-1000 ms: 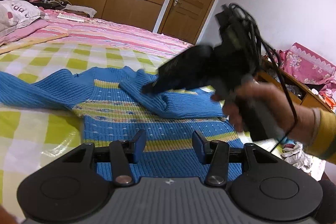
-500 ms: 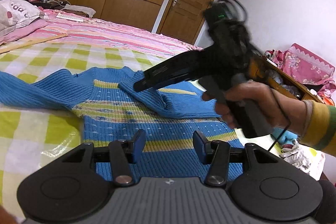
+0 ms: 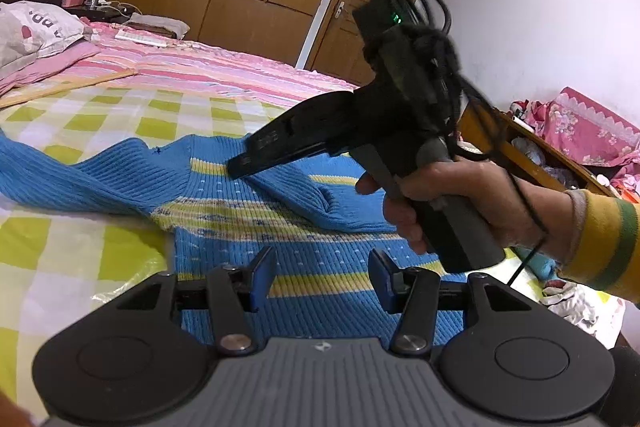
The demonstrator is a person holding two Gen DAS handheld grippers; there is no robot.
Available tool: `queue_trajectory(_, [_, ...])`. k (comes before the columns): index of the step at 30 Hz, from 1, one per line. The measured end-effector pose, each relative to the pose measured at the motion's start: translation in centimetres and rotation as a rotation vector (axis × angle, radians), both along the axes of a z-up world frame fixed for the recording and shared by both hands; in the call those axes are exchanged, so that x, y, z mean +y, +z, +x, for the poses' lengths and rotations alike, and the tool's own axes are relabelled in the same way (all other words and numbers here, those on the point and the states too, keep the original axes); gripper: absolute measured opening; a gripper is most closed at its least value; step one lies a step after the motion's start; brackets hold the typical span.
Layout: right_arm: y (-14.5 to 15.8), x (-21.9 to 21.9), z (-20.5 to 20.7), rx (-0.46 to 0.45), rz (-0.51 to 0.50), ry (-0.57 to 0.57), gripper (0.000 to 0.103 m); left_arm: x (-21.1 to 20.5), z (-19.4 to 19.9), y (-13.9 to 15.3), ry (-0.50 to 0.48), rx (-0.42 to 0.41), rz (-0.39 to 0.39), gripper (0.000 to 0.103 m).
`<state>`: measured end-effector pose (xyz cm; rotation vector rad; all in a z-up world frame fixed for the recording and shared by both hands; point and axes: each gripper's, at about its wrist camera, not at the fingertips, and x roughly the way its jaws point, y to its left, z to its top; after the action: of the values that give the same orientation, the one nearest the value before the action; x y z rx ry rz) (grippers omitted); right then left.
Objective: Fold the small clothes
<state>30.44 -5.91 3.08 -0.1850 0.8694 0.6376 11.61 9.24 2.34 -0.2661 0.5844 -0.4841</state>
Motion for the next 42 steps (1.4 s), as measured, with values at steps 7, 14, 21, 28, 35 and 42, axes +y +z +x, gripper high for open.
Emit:
queue_trajectory(7, [1.3, -3.3, -0.2, -0.032, 0.038, -0.075, 0.023, -0.2, 0.0, -0.2, -0.005, 0.004, 0.013, 0.056])
queue_trajectory(14, [1.5, -12.1, 0.1, -0.075, -0.012, -0.269, 0.032, -0.2, 3.8, 0.2, 0.084, 0.029, -0.024, 0.060])
queue_trajectory(21, [-0.4, -16.9, -1.1, -0.064, 0.030, -0.342, 0.035, -2.5, 12.9, -1.4, 0.162, 0.171, -0.071, 0.058])
queue_trajectory(28, [-0.4, -20.7, -1.7, -0.068, 0.099, -0.387, 0.036, -4.8, 16.9, -4.1, 0.271, 0.290, -0.094, 0.049])
queue_trajectory(35, [-1.1, -22.5, -1.9, -0.057, 0.135, -0.420, 0.036, -5.7, 18.6, -4.2, 0.365, 0.273, -0.104, 0.014])
queue_trajectory(42, [-1.0, -24.1, -2.0, -0.072, 0.153, -0.458, 0.036, -4.5, 18.0, -2.8, 0.417, 0.185, -0.120, 0.012])
